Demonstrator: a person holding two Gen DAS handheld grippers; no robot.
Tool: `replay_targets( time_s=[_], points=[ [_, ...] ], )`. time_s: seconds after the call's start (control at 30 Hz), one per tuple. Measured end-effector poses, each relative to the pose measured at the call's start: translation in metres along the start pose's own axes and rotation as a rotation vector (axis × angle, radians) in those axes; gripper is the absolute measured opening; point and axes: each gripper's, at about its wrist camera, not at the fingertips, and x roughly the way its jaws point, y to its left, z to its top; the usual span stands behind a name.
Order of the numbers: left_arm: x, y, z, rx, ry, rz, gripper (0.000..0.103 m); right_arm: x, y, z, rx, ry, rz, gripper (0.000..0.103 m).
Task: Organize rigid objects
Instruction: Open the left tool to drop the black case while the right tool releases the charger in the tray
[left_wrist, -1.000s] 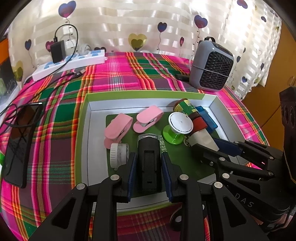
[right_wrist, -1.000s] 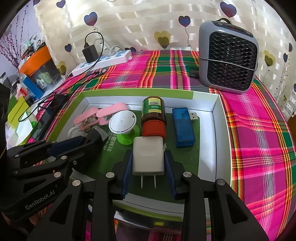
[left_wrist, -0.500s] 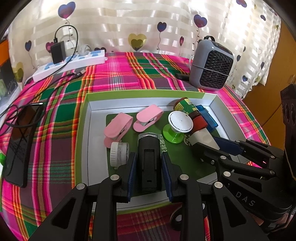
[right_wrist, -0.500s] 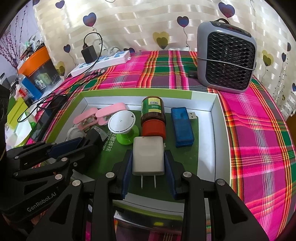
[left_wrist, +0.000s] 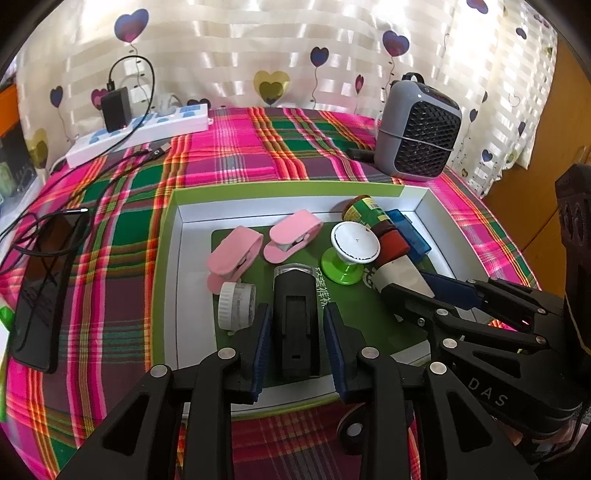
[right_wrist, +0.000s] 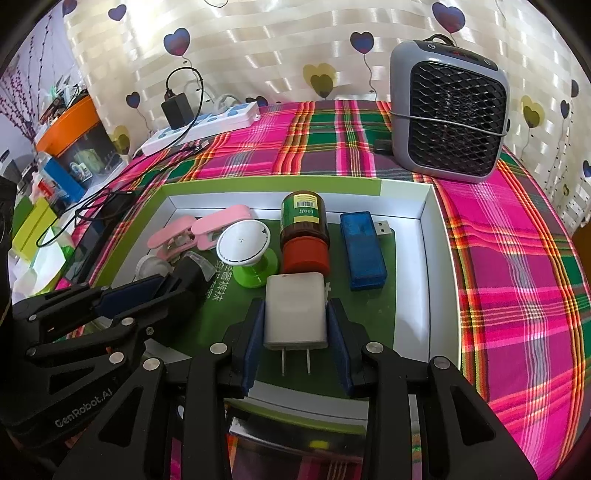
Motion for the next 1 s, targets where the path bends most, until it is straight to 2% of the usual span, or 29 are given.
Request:
replay_targets(
  time_s=[0.27, 0.4, 1.0],
  points=[
    [-0.008, 0.000, -0.002, 0.000, -0.016, -0.005, 0.030, -0.005, 0.000, -0.002, 0.006, -0.013, -0.002, 0.037],
    [-0.013, -0.002, -0.003, 0.003, -0.026, -0.009, 0.031, -0.009, -0.001, -0.003, 0.011, -0.025, -0.009, 0.042],
    [-0.047, -0.008, -0.019, 0.012, -0.085, -0.006, 0.031, -0.034, 0.005, -0.014, 0.026, -0.071, -0.013, 0.042]
  ],
)
